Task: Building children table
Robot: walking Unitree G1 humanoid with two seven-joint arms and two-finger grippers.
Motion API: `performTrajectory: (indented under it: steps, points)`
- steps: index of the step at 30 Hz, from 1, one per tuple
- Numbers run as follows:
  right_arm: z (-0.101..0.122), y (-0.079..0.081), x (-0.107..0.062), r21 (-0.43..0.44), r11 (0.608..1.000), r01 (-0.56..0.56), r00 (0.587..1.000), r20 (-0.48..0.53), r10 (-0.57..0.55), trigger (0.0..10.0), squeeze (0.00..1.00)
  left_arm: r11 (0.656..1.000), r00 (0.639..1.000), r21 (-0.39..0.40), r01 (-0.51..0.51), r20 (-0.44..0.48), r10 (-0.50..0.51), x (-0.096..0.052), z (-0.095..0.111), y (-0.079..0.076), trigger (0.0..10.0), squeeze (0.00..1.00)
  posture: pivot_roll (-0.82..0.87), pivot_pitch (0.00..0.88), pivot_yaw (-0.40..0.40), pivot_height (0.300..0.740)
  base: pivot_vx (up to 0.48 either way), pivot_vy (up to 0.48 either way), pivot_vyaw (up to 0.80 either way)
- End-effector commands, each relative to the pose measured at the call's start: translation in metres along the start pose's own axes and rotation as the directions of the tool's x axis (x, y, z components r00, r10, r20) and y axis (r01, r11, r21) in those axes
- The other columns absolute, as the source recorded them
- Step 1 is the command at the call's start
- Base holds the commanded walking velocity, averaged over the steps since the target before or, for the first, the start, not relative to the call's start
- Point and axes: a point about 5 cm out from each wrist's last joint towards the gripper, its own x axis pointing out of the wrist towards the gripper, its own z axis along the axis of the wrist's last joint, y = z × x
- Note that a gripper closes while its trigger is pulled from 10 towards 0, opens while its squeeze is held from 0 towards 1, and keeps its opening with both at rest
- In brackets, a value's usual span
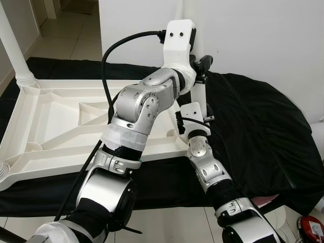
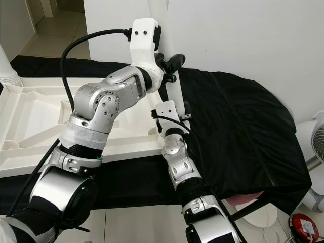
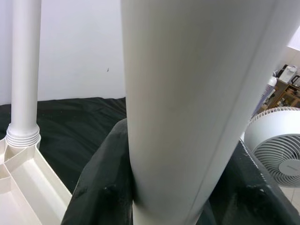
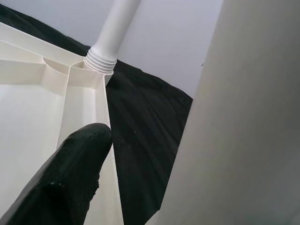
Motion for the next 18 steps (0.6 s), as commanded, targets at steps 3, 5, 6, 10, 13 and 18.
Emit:
performTrajectory:
  steps: [3,5,6,10,13,18]
  points:
    - [0.012,0.002,0.0,0.001,1.0,0.022,0.998,0.057,-0.022,10.0,0.0,0.995,0.994,0.0,0.095,0.05,-0.095,0.005,0.013,-0.024,10.0,0.0,0.04,0.0,-0.113,0.74,0.0,0.0,0.0]
    - [0.013,0.002,0.001,0.003,1.0,0.029,0.998,0.059,-0.029,10.0,0.0,0.996,0.994,0.0,0.094,0.05,-0.094,0.005,0.013,-0.024,10.0,0.0,0.04,0.0,-0.111,0.74,0.0,0.0,0.0]
    - [0.013,0.002,0.001,0.003,1.0,0.029,0.998,0.059,-0.029,10.0,0.0,0.996,0.994,0.0,0.094,0.05,-0.094,0.005,0.013,-0.024,10.0,0.0,0.04,0.0,-0.111,0.74,0.0,0.0,0.0]
    - [0.017,0.001,0.001,0.017,0.999,0.05,0.996,0.073,-0.051,10.0,0.0,0.996,0.995,0.001,0.092,0.049,-0.092,0.005,0.013,-0.023,10.0,0.0,0.04,0.0,-0.11,0.74,0.0,0.0,0.0]
    - [0.019,0.0,0.002,0.019,0.998,0.06,0.995,0.083,-0.061,10.0,0.0,0.996,0.995,0.001,0.092,0.049,-0.092,0.005,0.013,-0.023,10.0,0.0,0.04,0.0,-0.11,0.74,0.0,0.0,0.0]
    - [0.021,0.0,0.002,0.033,0.997,0.065,0.994,0.087,-0.068,10.0,0.0,0.996,0.995,0.005,0.092,0.048,-0.092,0.006,0.013,-0.023,10.0,0.0,0.04,0.0,-0.107,0.74,0.0,0.0,0.0]
